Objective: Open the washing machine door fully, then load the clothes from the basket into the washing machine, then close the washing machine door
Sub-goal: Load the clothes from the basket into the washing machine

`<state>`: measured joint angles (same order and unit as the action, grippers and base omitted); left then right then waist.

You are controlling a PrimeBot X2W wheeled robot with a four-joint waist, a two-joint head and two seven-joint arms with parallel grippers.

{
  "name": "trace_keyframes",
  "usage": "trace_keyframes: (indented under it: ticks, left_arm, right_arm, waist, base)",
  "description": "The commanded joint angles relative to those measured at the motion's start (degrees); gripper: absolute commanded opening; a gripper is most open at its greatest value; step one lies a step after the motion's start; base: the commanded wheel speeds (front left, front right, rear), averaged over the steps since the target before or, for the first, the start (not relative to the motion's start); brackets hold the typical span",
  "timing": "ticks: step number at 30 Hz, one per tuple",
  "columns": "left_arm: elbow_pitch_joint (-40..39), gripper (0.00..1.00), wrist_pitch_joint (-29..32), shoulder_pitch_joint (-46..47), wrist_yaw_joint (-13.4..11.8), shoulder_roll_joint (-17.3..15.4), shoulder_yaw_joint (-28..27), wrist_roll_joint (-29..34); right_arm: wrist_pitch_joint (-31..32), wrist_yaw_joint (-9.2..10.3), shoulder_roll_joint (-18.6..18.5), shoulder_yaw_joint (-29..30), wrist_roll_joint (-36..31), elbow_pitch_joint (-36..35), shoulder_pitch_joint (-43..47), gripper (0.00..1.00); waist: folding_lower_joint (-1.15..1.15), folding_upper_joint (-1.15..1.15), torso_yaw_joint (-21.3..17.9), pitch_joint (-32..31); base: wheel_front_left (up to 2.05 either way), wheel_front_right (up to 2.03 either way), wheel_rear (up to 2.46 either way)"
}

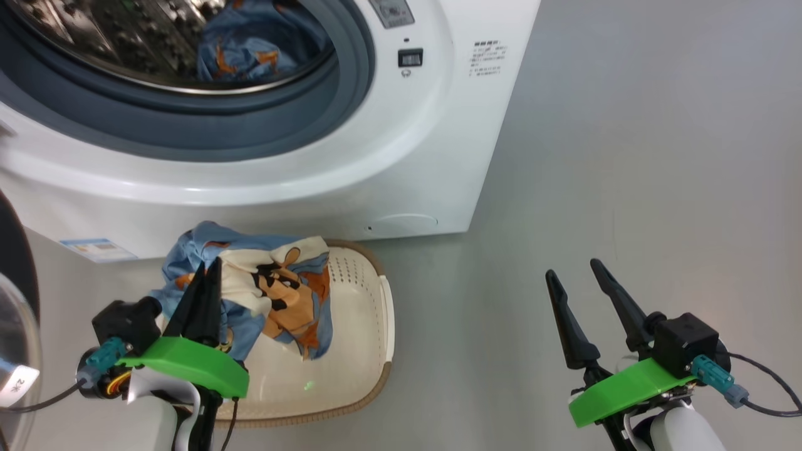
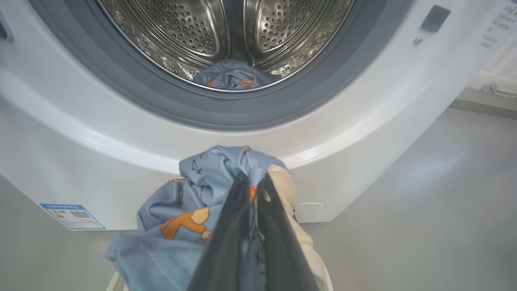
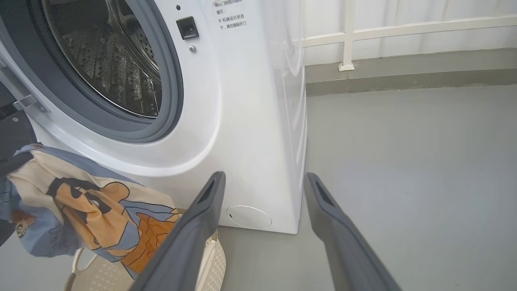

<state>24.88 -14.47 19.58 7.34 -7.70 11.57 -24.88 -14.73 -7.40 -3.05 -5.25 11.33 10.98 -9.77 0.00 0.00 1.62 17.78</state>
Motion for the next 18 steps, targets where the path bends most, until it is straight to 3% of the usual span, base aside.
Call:
trace_keyframes:
  ticks: [1, 18]
  left_arm:
    - [-2.1, 0.00, -0.5, -0.6, 0.1, -1.1, -2.4, 0.8]
    - [-11.1, 0.00, -0.5, -8.1, -0.8, 0.0, -8.1, 7.6]
  right_arm:
    - [-0.3, -0.09, 0.2, -1.7, 0.7, -0.9, 0.8, 1.00]
    - [-0.3, -0.09, 0.2, 0.7, -0.2, -0.7, 3.8, 1.00]
  waist:
    - [0.00, 0.00, 0.5, -2.3]
    - [0.00, 0.00, 0.3, -10.3]
  base:
    - [0.00, 0.00, 0.00]
    - [0.00, 0.00, 0.00]
